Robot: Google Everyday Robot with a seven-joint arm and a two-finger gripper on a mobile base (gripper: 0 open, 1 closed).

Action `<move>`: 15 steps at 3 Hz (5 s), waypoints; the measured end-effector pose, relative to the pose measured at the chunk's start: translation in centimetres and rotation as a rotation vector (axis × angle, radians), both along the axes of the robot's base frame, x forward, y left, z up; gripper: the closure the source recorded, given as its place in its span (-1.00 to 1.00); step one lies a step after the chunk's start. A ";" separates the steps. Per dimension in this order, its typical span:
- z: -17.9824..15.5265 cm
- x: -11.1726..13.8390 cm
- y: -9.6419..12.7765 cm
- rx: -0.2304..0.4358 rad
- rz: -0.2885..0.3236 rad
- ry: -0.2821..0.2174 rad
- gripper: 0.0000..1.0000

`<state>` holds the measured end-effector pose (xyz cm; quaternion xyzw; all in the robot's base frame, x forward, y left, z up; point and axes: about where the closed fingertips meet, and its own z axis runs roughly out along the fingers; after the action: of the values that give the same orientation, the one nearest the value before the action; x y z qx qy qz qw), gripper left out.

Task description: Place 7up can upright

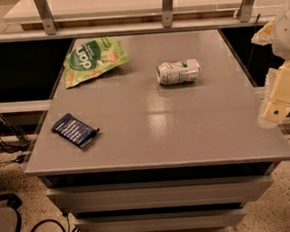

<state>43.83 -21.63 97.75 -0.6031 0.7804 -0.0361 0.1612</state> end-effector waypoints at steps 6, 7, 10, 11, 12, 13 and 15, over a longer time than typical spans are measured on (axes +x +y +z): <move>-2.5 9.8 11.0 -0.159 0.478 -0.027 -1.00; -3.6 12.1 12.9 -0.174 0.540 -0.026 -1.00; -6.8 17.1 16.2 -0.176 0.437 -0.019 -1.00; -8.0 18.2 16.6 -0.181 0.406 -0.001 -1.00; -9.1 19.5 16.4 -0.175 0.367 0.019 -1.00; -10.0 20.6 16.0 -0.167 0.336 0.037 -1.00; -11.6 22.5 15.0 -0.153 0.269 0.062 -1.00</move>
Offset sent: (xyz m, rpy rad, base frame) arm 0.0196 0.0340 -0.0071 -0.0643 -0.0186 0.1748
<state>66.35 -6.61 86.17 -0.7136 0.6920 -0.0549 0.0938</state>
